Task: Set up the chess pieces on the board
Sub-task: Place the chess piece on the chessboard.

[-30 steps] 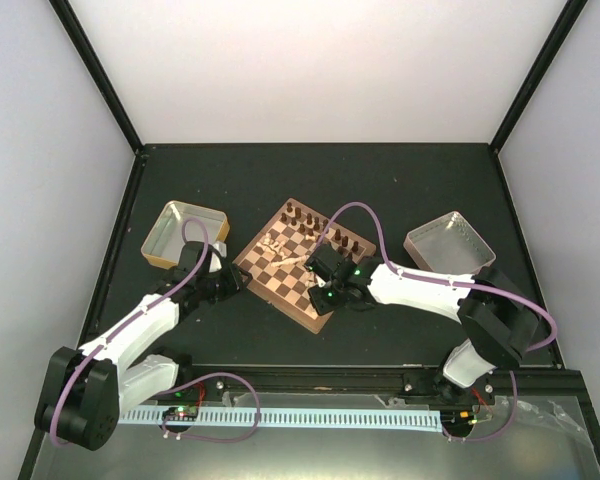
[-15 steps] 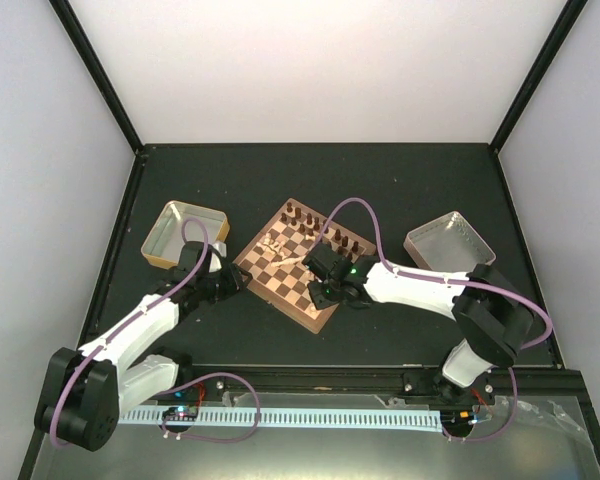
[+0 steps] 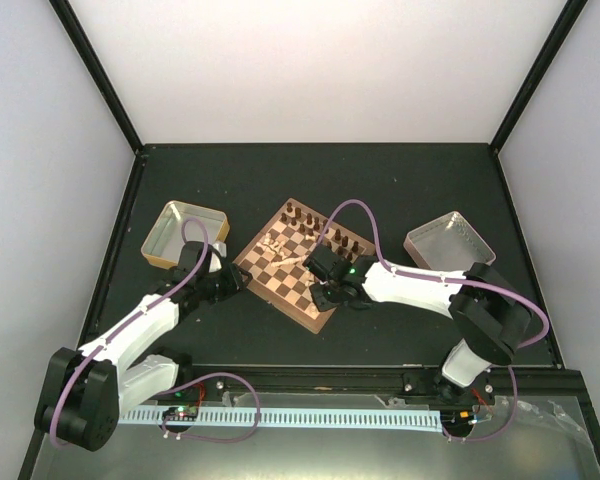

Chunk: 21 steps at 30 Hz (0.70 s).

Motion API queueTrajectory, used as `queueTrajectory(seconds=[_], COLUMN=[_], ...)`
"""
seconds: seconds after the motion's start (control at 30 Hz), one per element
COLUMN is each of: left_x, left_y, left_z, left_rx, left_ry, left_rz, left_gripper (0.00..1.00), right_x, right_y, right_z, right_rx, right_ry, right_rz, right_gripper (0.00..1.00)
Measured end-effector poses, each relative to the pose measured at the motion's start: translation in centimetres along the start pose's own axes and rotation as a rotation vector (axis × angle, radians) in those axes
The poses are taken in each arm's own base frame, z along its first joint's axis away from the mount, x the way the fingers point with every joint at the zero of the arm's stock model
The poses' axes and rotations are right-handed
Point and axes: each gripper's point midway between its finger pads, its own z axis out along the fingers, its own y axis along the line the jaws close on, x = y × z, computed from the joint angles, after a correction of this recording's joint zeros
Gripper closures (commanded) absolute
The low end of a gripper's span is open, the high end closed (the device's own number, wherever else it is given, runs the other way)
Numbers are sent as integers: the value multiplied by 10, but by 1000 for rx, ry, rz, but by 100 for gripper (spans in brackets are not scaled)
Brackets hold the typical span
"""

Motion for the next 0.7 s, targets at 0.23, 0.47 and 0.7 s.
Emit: queueTrajectory(seconds=[0.23, 0.47, 0.7], left_x=[0, 0, 0], left_y=[0, 0, 0], left_z=[0, 0, 0], left_rx=[0, 0, 0], left_ry=[0, 0, 0], left_rz=[0, 0, 0], left_gripper=[63, 63, 63], right_x=[2, 4, 11], right_y=[2, 7, 4], right_z=[0, 0, 0], right_rx=[-14, -39, -25], right_ry=[9, 23, 57], right_rz=[-8, -23, -34], right_gripper=[86, 85, 67])
